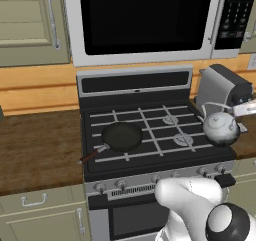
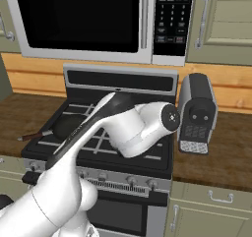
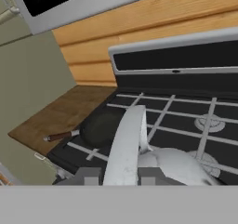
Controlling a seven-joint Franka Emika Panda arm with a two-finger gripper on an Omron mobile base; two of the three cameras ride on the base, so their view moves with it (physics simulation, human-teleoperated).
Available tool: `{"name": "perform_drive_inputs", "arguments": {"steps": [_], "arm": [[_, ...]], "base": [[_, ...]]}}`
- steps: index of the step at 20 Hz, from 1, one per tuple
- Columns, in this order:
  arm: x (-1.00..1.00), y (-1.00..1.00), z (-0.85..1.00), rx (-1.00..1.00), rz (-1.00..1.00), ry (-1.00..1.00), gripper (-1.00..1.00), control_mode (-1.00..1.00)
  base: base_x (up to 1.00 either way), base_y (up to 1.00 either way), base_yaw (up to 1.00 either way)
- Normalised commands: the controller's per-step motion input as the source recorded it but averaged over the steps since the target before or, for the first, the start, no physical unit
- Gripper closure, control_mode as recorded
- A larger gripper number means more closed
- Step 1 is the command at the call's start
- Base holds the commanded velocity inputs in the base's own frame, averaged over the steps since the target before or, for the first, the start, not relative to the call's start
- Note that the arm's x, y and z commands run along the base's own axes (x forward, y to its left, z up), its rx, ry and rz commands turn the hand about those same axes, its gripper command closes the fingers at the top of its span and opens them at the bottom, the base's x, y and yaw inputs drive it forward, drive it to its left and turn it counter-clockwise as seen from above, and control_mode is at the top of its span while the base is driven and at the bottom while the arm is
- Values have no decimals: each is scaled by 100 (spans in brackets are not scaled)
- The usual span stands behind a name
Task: Pick the kettle from the counter and place it on a stove burner. Then turn the burner on.
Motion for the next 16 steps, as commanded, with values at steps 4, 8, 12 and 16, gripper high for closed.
{"name": "perform_drive_inputs", "arguments": {"steps": [4, 8, 12, 16], "arm": [[69, 42, 0, 0, 0, 24, 100, -100], [77, 24, -4, 0, 0, 25, 100, -100], [62, 4, -28, 0, 0, 9, 100, -100], [64, 0, -24, 0, 0, 6, 100, -100]], "base": [[0, 0, 0], [0, 0, 0], [0, 0, 0], [0, 0, 0]]}}
